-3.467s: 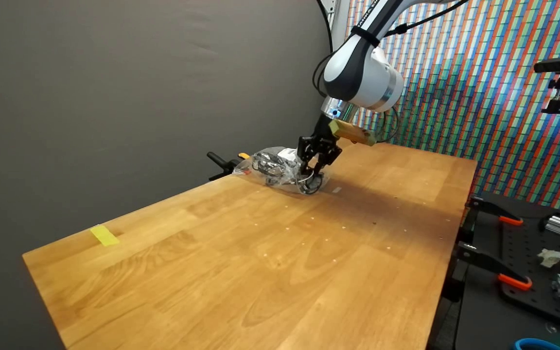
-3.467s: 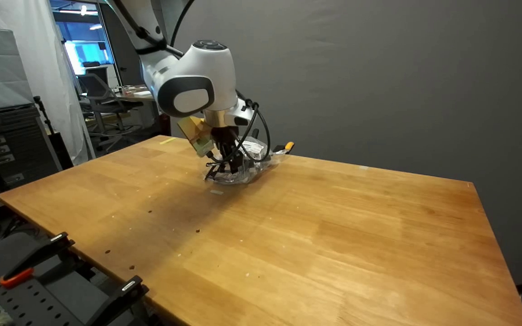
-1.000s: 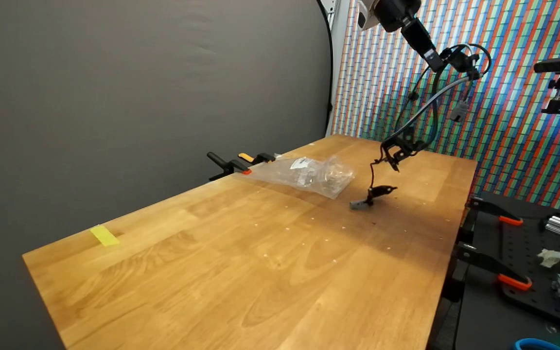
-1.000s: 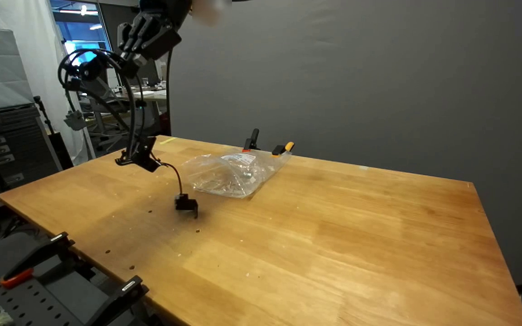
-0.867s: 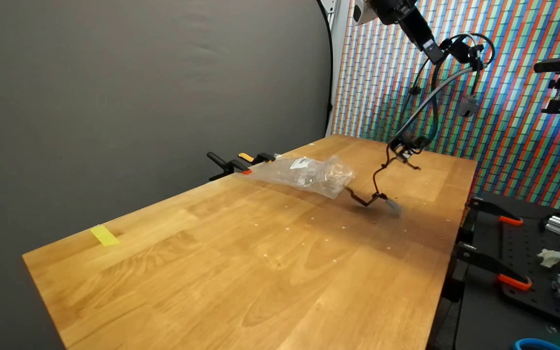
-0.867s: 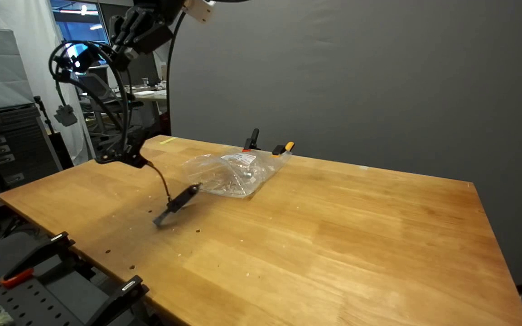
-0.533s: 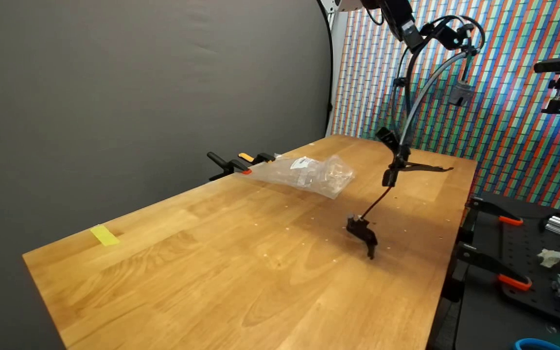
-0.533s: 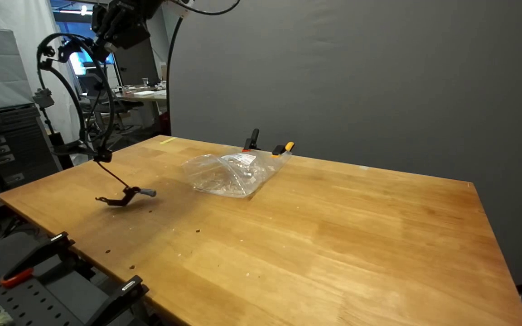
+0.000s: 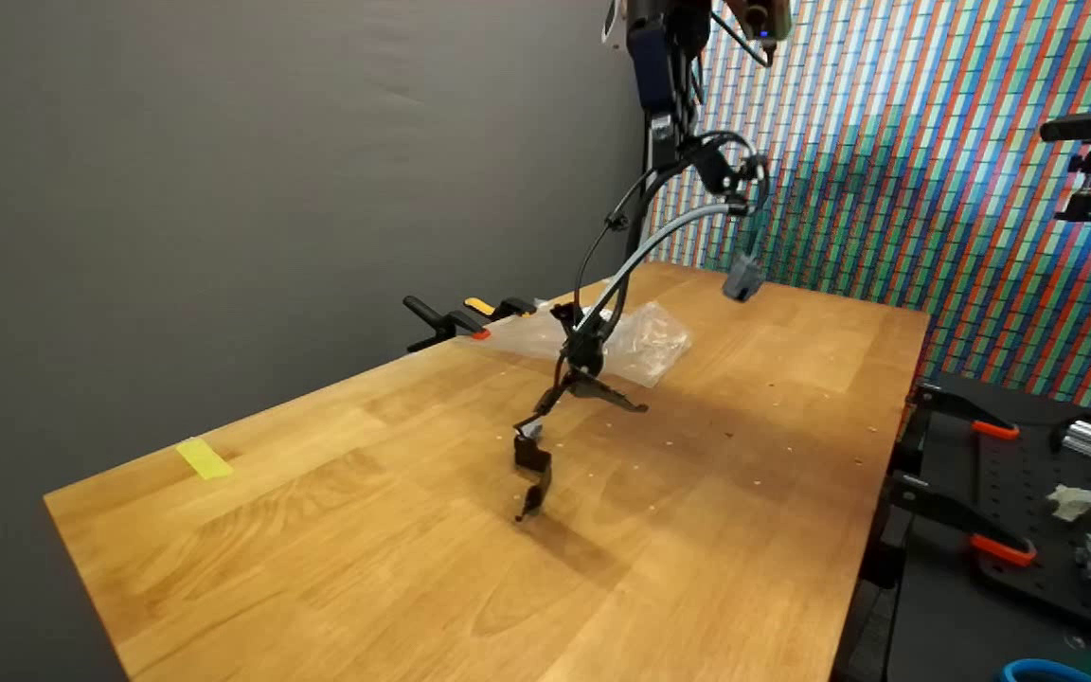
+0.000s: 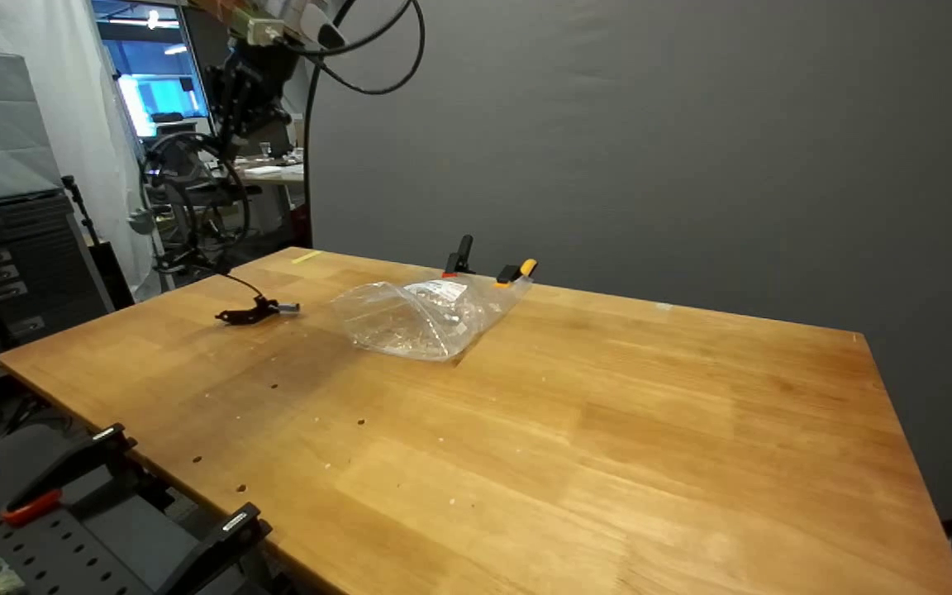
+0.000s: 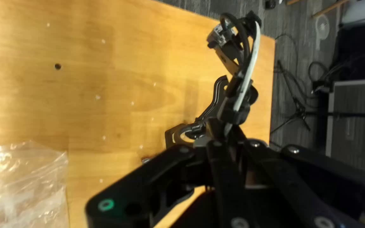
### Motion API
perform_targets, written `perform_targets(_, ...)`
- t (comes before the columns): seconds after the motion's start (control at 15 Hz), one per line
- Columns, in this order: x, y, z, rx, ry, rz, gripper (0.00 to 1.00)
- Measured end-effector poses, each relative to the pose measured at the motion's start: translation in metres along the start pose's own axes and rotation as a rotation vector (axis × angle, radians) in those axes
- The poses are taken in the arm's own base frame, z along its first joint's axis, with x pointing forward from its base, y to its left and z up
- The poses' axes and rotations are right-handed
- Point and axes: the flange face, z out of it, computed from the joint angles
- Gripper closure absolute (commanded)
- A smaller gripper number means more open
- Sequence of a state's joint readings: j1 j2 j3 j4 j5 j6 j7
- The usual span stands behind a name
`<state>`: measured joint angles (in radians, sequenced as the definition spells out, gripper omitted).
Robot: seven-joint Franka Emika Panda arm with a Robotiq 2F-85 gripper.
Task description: Remove the contents in the packaging.
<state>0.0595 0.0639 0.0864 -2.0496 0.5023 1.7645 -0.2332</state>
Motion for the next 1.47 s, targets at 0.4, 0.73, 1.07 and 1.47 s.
perform_targets(0.4,-0.002,0.079,0.057,-0.15,0.233,-0.029,0.98)
perform_targets(0.73,-0.018,0.134,0.066,-0.301,0.369,-0.035,0.98)
perform_targets(1.07,-0.039,0.187,0.052,-0.469,0.419,-0.056,0.63)
perform_targets(1.47,-0.057,0.225,0.027,-0.545,0.458,0.015,0.17)
